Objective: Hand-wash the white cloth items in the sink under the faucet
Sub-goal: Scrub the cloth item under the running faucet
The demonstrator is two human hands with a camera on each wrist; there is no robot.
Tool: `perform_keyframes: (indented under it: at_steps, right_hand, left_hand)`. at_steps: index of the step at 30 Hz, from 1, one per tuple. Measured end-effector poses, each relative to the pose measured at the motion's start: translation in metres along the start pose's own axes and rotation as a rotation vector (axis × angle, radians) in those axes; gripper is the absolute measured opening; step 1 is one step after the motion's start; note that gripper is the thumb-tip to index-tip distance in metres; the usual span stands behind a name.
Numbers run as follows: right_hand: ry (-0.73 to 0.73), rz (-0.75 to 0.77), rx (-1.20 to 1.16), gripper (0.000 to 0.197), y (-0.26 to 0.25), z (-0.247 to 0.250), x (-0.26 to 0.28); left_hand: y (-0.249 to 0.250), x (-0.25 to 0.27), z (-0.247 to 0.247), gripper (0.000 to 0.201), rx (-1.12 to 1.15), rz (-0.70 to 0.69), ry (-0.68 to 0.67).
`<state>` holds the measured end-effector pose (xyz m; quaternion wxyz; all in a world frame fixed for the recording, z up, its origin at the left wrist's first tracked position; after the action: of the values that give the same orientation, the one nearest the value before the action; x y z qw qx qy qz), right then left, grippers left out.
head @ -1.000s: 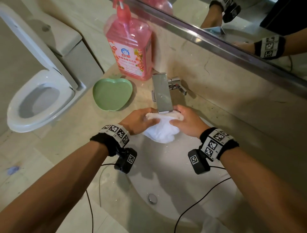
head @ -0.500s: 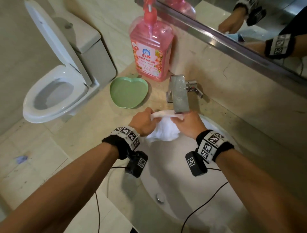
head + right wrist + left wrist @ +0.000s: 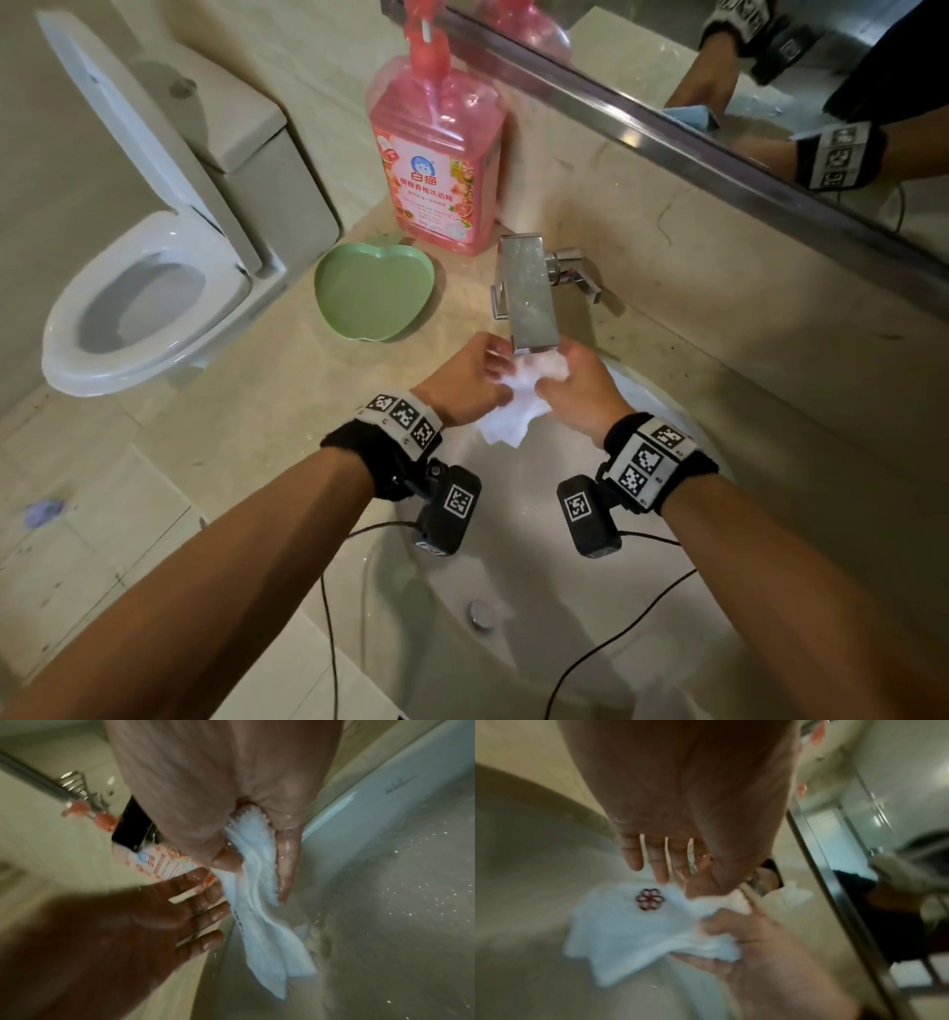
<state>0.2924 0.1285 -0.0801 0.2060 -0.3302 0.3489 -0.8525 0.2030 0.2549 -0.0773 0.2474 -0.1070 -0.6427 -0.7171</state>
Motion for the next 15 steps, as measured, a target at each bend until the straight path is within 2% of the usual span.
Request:
perform_keyframes:
  at_steps: [2,3,5,8,11,14,15]
  right_hand:
    - [0.007,0.023,-0.106,0.044,0.002,0.007,0.002]
    - [0.007,0.036,-0.14,0.039,0.004,0.011,0.002]
    - [-0.022,0.063,-0.177,0.035,0.006,0.018,0.003]
    - [-0.071,0.141,-0.227,0.047,0.01,0.025,0.002]
    - [-0.117,0.147,-0.219,0.044,0.016,0.031,0.0]
    - [-0.193,0.019,-0.248,0.021,0.024,0.034,-0.005]
    - [-0.241,-0.051,-0.298,0.022,0.027,0.033,-0.005]
  left_hand:
    - [-0.005,-0.009,-0.003,0.073,-0.252,-0.07,-0.049]
    - [-0.007,-0.014,-0.005,0.083,-0.306,-0.088,-0.086]
    - [-0.011,-0.023,-0.01,0.089,-0.318,-0.082,-0.132]
    - [-0.017,-0.035,-0.01,0.08,-0.307,-0.056,-0.093]
    - [-0.02,-0.04,-0.013,0.065,-0.425,-0.044,-0.044]
    - [-0.008,-0.041,-0.016,0.052,-0.519,-0.154,0.027]
    - [-0.001,-0.039,-0.017,0.05,-0.551,-0.206,0.026]
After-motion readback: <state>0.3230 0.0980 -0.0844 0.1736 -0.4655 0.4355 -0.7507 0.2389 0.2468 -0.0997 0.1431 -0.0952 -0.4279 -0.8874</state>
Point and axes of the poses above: each hand's wrist, its own x-axis away from the middle knuckle, its own z-axis out of the back of the hand, y = z × x, the point moved 5 cm from there along -x, towards the middle knuckle, and after that the axes turned 9 degrees about x, right-handed, at the moved point
